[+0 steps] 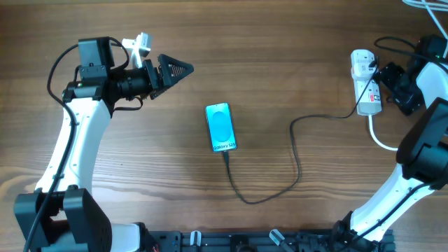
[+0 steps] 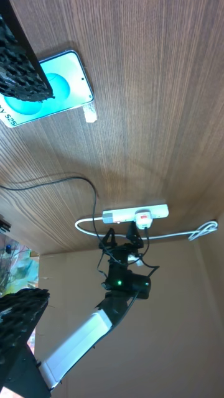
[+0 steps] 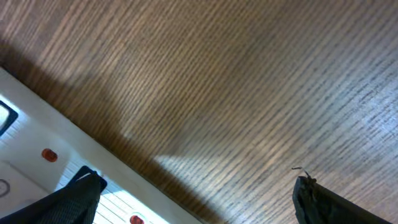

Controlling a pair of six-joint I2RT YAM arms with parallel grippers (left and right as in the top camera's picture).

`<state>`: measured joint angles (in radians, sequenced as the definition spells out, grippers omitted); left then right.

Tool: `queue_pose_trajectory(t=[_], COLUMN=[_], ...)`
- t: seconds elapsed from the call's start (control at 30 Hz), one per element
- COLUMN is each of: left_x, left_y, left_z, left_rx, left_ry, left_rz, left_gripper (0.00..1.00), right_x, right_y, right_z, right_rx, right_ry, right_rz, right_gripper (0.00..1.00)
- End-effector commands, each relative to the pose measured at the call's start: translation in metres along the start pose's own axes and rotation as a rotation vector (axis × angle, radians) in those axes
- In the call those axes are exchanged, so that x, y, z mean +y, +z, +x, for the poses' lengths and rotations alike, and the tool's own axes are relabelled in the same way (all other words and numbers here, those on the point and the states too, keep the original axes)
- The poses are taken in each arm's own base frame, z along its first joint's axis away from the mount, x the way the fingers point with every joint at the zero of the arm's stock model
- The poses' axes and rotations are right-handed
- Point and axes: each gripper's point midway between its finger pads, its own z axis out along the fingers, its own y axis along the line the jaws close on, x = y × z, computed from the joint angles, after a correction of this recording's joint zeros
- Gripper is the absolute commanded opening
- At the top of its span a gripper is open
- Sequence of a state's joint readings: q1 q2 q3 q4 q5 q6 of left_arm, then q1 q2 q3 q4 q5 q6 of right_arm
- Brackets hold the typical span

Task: Plug charger to phone and switch on socket

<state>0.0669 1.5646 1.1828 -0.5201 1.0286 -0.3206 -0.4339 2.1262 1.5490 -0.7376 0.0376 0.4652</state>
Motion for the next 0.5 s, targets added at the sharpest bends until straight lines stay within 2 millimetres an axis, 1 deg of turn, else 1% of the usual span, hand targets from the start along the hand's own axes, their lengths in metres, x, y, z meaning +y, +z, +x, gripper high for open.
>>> queue_pose_trajectory(t=[0.0,0.03,0.13,0.2,0.23,0.3,0.47], left_x=[-0.007,-0.007,-0.007,-0.007,-0.007,-0.007,-0.007], left_y=[-0.005,-0.005,-0.005,-0.005,-0.005,-0.005,-0.005], left_z=[-0.003,-0.003,-0.003,-0.003,-0.003,-0.003,-0.003], left_rx=[-0.017,-0.017,-0.017,-0.017,-0.017,-0.017,-0.017], left_ry=[0.021,0.021,0.021,0.021,0.021,0.021,0.021], left_rz=[0.002,0.002,0.002,0.002,0.002,0.002,0.002], left_gripper=[1.0,1.0,1.0,1.0,1.0,1.0,1.0], right_x=[0.008,0.007,0.017,0.017,0.015,0.003,0.011], right_y=[0.018,0.018,0.017,0.017,0.017,0.018,0.018], right_z=[0.017,0.018,0.023,0.023,0.021,0.012,0.006], right_rx=[0.066,0.071,0.098,0.098,0.088,0.04,0.018], right_ry=[-0.041,-0.051,-0.086,-0.084,-0.081,-0.054,-0.059], right_rz=[-0.024,-0.023,-0.079,-0.081,-0.066,0.01,-0.03], right_gripper=[1.0,1.0,1.0,1.0,1.0,0.99,1.0])
